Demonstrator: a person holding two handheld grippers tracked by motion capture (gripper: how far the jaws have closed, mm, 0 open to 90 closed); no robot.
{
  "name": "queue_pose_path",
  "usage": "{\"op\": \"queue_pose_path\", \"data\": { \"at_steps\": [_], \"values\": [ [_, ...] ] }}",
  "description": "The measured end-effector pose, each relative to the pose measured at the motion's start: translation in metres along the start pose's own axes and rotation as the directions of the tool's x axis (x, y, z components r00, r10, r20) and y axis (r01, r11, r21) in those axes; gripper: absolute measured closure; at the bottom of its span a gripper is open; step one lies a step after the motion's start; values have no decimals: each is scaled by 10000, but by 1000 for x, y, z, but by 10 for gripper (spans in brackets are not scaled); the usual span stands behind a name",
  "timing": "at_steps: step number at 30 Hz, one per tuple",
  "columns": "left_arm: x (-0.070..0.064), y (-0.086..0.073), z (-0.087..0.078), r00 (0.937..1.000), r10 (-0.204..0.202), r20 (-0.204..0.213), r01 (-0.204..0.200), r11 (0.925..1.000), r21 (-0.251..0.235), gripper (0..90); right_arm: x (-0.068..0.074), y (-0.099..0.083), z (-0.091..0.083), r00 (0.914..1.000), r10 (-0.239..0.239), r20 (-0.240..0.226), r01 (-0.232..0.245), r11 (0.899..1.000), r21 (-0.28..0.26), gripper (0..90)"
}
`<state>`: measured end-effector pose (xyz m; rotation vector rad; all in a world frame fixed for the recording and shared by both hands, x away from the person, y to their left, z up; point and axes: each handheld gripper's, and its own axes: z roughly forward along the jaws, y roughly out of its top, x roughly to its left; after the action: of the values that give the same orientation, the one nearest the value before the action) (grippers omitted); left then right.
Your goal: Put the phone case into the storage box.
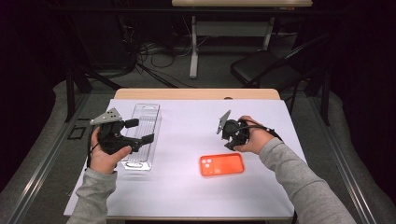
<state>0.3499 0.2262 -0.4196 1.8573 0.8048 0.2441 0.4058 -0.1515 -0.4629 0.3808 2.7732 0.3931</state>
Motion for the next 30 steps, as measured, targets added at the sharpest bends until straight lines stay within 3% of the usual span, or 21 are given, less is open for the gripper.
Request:
{"op": "queue_pose_path", "data": {
  "at_steps": [13, 16, 20, 30],
  "values": [
    [2, -1, 1, 10000, -49, -25, 49, 10000, 44, 54, 0, 1, 24, 9983, -574, -110, 580, 9965, 604, 555],
    [2, -2, 1, 10000, -41, 1, 41, 10000, 82, 54, 1, 3, 28, 9974, -607, -379, 634, 9951, 758, 566],
    [2, -2, 1, 10000, -36, 1, 36, 10000, 89, 54, 3, 6, 32, 9936, -856, -738, 933, 9898, 1076, 602],
    [3, -3, 2, 10000, -82, -17, 82, 9999, 81, 54, 7, 10, 41, 9825, -1619, -922, 1728, 9769, 1261, 649]
  ]
}}
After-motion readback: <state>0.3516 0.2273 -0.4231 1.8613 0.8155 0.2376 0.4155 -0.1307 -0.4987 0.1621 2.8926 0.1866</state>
